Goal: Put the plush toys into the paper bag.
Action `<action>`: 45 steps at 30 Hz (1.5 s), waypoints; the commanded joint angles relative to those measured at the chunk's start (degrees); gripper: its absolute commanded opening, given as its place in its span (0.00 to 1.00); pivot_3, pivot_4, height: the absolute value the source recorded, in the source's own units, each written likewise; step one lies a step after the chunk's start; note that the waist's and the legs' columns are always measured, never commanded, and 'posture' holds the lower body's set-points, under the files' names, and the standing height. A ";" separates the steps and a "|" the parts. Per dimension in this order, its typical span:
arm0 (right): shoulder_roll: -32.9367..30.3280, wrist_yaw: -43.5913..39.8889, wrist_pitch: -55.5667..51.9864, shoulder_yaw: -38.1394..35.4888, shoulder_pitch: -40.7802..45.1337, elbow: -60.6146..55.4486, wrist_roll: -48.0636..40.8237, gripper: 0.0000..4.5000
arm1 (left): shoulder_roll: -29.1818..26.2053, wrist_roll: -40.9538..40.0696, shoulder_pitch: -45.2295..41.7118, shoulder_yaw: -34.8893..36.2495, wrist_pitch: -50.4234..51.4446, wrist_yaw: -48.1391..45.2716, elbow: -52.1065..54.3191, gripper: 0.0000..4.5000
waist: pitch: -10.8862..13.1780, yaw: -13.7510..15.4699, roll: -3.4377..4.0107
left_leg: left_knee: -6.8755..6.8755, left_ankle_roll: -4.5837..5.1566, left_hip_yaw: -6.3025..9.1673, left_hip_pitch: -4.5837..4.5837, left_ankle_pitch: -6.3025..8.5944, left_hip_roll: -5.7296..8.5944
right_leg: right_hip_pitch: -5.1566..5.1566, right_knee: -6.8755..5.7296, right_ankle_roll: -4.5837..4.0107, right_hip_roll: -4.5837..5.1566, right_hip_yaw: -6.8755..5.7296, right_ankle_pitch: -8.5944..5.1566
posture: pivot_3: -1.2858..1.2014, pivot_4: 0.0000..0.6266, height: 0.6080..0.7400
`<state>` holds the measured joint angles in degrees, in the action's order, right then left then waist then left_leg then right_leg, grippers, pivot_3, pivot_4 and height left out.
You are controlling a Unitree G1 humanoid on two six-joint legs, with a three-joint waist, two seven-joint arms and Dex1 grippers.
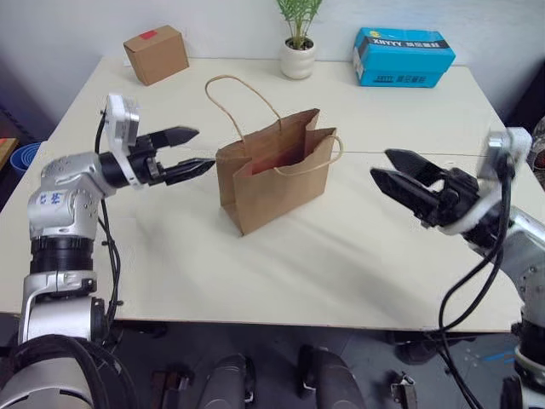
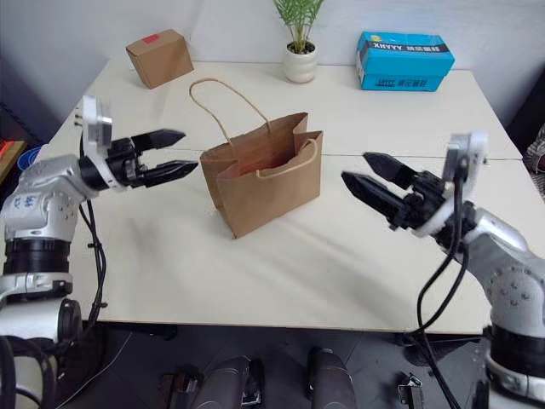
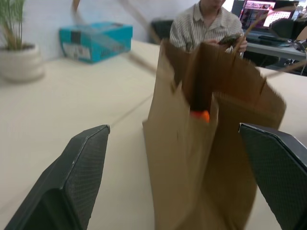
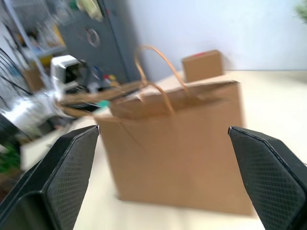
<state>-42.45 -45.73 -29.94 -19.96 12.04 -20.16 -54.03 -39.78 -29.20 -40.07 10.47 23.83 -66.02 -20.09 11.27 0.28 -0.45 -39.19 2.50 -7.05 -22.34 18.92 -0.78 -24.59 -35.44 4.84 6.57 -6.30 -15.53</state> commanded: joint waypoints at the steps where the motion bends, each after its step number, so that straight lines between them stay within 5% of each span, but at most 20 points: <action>1: -2.46 -13.05 14.04 1.41 -7.07 -3.18 11.42 0.98 | 1.73 -4.03 6.17 2.69 2.36 3.87 13.89 1.00 | 0.00 0.14 -0.03 | -0.02 0.00 0.01 -0.02 0.00 0.00 | -0.01 0.03 0.02 0.00 0.01 0.01 | 0.52 0.24 1.00; 8: 1.87 -13.02 16.53 4.74 -12.32 -7.05 13.25 0.98 | 9.61 -2.84 10.34 1.26 0.91 13.39 20.69 1.00 | 0.01 0.58 -0.11 | -0.16 -0.04 0.06 0.26 -0.07 -0.02 | 0.22 -0.09 0.03 0.08 0.17 0.08 | 0.52 0.24 1.00; 21: 3.51 -11.35 17.81 6.74 -11.25 -7.59 15.30 0.98 | 19.07 6.09 8.14 -6.00 -8.20 22.39 17.53 1.00 | 0.00 1.21 -0.11 | -0.16 -0.07 0.04 0.24 -0.05 -0.02 | 0.21 -0.09 -0.01 0.05 0.14 0.10 | 0.52 0.24 1.00; 28: 3.43 -13.80 25.89 3.57 -16.28 -7.63 19.19 1.00 | 20.75 6.15 3.79 -8.40 -9.80 18.30 10.64 0.52 | 0.00 1.26 -0.12 | -0.16 -0.02 0.02 0.21 -0.03 0.02 | 0.21 -0.07 -0.01 0.02 -0.03 0.10 | 0.52 0.24 1.00; 35: 1.11 -13.09 25.42 -6.31 -24.23 -10.44 17.34 1.00 | 18.09 -0.85 -3.04 -9.02 -6.27 -0.98 4.72 0.04 | 0.00 1.24 -0.12 | -0.18 -0.01 -0.01 0.22 -0.04 0.02 | 0.21 -0.09 0.00 0.00 -0.33 0.10 | 0.52 0.24 1.00; 42: -0.05 -13.88 23.83 -16.41 -32.39 -13.20 15.21 1.00 | 13.12 0.48 -7.01 -14.62 -4.33 -19.31 -0.67 0.01 | 0.00 1.18 -0.11 | -0.22 -0.03 -0.01 0.25 -0.05 0.01 | 0.24 -0.11 0.00 -0.06 -0.35 0.09 | 0.52 0.24 1.00; 45: 0.43 -14.00 24.09 -18.42 -34.26 -13.33 15.06 1.00 | 13.14 3.14 -7.53 -15.27 -12.08 -23.98 -5.66 0.01 | 0.00 1.17 -0.12 | -0.23 -0.03 -0.01 0.26 -0.05 0.00 | 0.24 -0.11 0.00 -0.08 -0.34 0.09 | 0.52 0.24 1.00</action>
<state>-41.91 -59.50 -6.34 -36.04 -21.87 -31.75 -37.65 -26.15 -27.52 -46.50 -4.56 16.12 -86.02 -24.04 11.26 1.45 -0.57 -39.44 2.48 -7.06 -22.09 18.87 -0.77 -24.35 -35.55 4.83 6.49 -6.64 -15.44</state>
